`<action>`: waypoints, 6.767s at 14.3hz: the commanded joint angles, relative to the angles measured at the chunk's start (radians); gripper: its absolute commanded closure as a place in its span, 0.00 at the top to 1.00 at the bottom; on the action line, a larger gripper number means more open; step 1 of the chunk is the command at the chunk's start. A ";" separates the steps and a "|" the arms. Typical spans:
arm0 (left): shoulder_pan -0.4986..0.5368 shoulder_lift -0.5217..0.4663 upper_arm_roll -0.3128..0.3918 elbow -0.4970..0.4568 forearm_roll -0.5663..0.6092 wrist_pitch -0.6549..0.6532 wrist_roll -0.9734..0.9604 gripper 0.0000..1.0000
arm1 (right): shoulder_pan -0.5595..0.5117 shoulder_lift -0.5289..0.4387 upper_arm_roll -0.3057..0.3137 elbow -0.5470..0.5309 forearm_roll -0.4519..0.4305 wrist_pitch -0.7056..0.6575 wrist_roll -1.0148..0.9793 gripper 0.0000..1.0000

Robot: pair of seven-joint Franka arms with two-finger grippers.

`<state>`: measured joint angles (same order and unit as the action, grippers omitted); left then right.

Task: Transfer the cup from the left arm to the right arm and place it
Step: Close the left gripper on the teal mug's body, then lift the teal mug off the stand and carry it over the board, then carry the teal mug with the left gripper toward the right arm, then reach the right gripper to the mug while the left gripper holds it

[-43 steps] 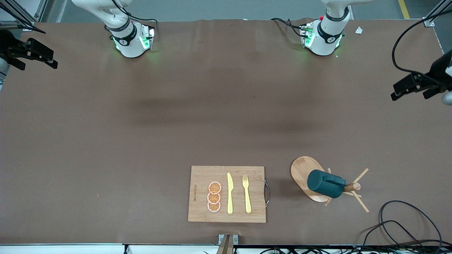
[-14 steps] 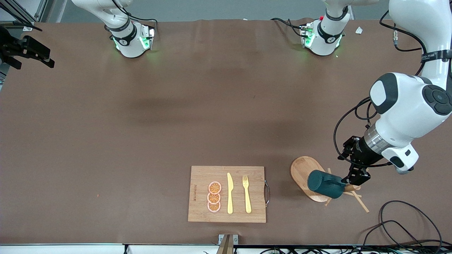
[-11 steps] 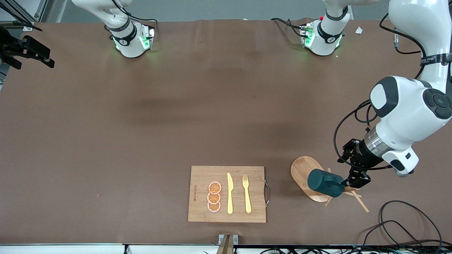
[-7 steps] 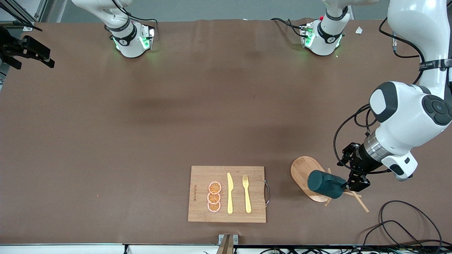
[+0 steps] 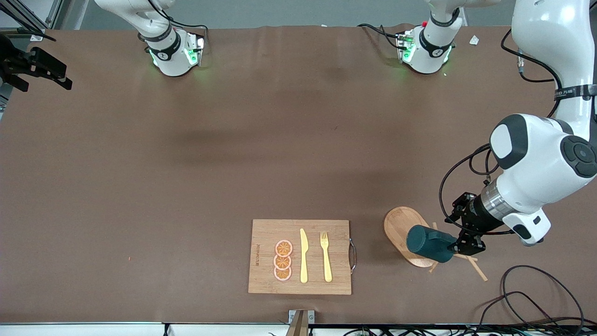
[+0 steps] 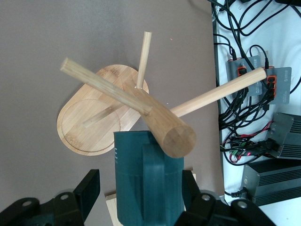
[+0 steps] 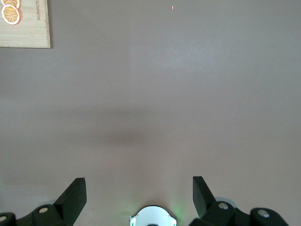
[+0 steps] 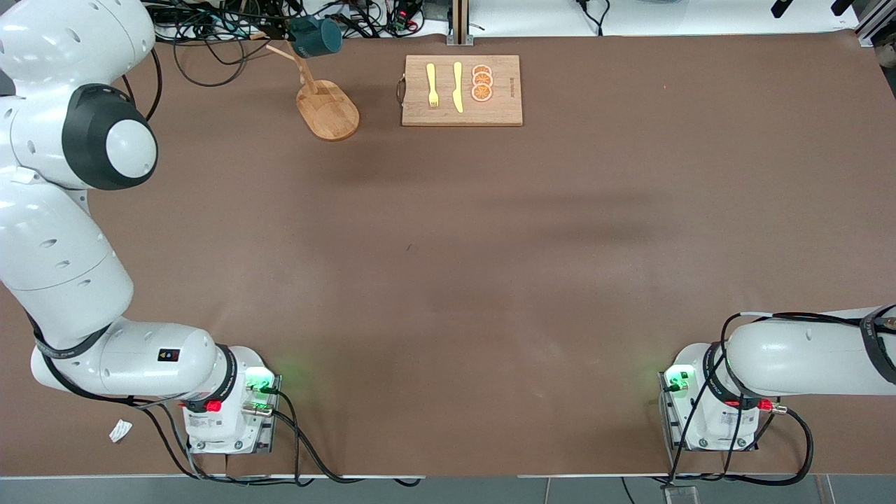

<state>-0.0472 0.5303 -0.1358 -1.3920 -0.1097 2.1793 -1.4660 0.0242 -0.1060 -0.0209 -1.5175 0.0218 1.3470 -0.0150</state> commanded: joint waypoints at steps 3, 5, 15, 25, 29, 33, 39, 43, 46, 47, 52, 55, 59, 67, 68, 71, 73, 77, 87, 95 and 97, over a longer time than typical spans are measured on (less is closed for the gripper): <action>0.003 0.033 -0.001 0.059 -0.013 -0.029 0.024 0.77 | 0.013 0.005 -0.005 0.011 -0.010 -0.005 0.000 1.00; 0.003 0.039 -0.001 0.059 -0.013 -0.029 0.024 0.73 | 0.014 0.005 -0.005 0.011 -0.010 -0.005 0.000 1.00; 0.006 0.039 -0.001 0.059 -0.030 -0.030 0.024 0.32 | 0.014 0.005 -0.004 0.011 -0.008 -0.005 0.000 1.00; -0.010 0.025 -0.008 0.059 -0.065 -0.036 0.015 0.01 | 0.014 0.005 -0.004 0.011 -0.007 -0.005 0.000 1.00; -0.013 0.011 -0.045 0.062 -0.073 -0.064 0.010 0.01 | 0.014 0.005 -0.004 0.011 -0.006 -0.006 0.000 1.00; -0.014 0.005 -0.094 0.082 -0.071 -0.062 0.006 0.01 | 0.014 0.005 -0.004 0.011 -0.006 -0.008 0.000 1.00; -0.118 0.007 -0.104 0.097 -0.045 -0.036 0.010 0.01 | 0.014 0.005 -0.004 0.011 -0.006 -0.008 0.000 1.00; -0.207 0.040 -0.099 0.108 0.024 0.080 0.009 0.00 | 0.014 0.005 -0.004 0.011 -0.006 -0.009 0.000 1.00; -0.313 0.080 -0.056 0.122 0.135 0.111 0.009 0.00 | 0.014 0.005 -0.004 0.011 -0.006 -0.009 0.000 1.00; -0.362 0.088 -0.030 0.123 0.181 0.117 0.009 0.00 | 0.014 0.005 -0.004 0.011 -0.006 -0.009 0.000 1.00; -0.670 0.146 0.210 0.125 0.327 0.154 0.007 0.00 | 0.014 0.005 -0.004 0.011 -0.006 -0.009 0.000 1.00; -0.840 0.183 0.350 0.125 0.332 0.181 0.007 0.00 | 0.014 0.005 -0.004 0.011 -0.006 -0.006 0.000 1.00; -1.005 0.221 0.430 0.125 0.532 0.186 0.013 0.00 | 0.014 0.005 -0.004 0.011 -0.006 -0.009 0.000 1.00; -1.119 0.278 0.433 0.123 1.029 0.186 -0.250 0.00 | 0.016 0.005 -0.004 0.011 -0.005 -0.009 0.000 1.00; -1.122 0.284 0.430 0.120 1.124 0.186 -0.314 0.00 | 0.019 0.005 -0.004 0.011 -0.005 -0.009 0.000 1.00; -1.162 0.329 0.427 0.114 1.329 0.178 -0.491 0.00 | 0.022 0.005 -0.004 0.011 -0.006 -0.006 0.000 1.00; -1.198 0.347 0.427 0.114 1.383 0.166 -0.572 0.00 | 0.022 0.006 -0.004 0.010 -0.003 -0.009 0.004 1.00; -1.257 0.413 0.427 0.110 1.407 0.116 -0.707 0.00 | 0.007 0.068 -0.008 0.011 0.003 0.000 0.001 1.00; -1.373 0.551 0.424 0.107 1.561 -0.001 -0.899 0.04 | -0.076 0.267 -0.011 0.028 -0.011 0.061 -0.098 1.00; -1.410 0.545 0.306 0.097 1.549 -0.056 -1.016 0.47 | 0.048 0.333 -0.005 -0.016 0.058 0.182 0.119 1.00; -1.409 0.539 0.294 0.094 1.547 -0.058 -1.024 1.00 | 0.103 0.332 -0.005 -0.082 0.070 0.262 0.219 1.00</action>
<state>-1.4582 1.0758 0.1663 -1.2989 1.4320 2.1339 -2.4721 0.0801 0.2273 -0.0219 -1.5389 0.0736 1.5472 0.1087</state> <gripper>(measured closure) 0.586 0.000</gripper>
